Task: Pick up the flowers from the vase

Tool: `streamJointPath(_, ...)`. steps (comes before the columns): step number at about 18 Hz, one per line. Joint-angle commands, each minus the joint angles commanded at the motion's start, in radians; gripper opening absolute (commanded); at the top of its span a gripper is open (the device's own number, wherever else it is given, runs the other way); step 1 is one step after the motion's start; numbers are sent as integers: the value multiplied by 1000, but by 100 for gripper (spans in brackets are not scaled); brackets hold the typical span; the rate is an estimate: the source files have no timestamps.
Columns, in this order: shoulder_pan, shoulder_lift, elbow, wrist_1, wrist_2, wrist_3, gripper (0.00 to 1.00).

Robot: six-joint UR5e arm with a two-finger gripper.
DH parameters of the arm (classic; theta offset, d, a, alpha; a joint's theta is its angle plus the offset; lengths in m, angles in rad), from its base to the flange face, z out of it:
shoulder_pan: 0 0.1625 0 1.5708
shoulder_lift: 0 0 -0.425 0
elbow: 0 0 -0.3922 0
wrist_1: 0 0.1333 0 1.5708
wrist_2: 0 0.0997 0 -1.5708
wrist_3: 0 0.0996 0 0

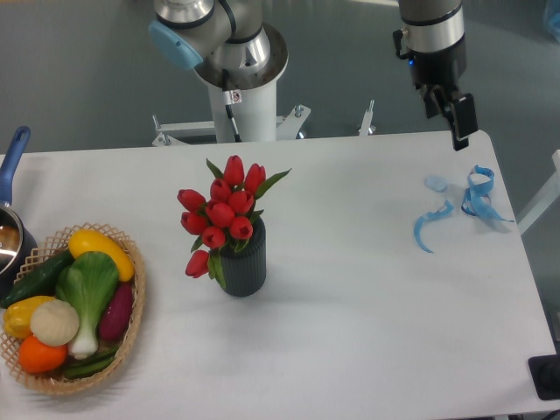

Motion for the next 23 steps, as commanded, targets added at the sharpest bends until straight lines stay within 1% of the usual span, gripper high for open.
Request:
streamJointPath(5, 3, 11, 0, -2, 9, 0, 100)
streamJointPath(9, 18, 12, -23, -12, -15, -20, 100)
streamJointPath(11, 25, 12, -41, -12, -89, -104, 100)
streamJointPath(14, 29, 12, -57, -9, -201, -289, 100)
streamJointPath(16, 23, 12, -58, -11, -233, -374, 100)
streamJointPath(19, 17, 17, -89, -9, -251, -460, 100)
streamJointPath(23, 11, 32, -130, -11, -348, -601, 100)
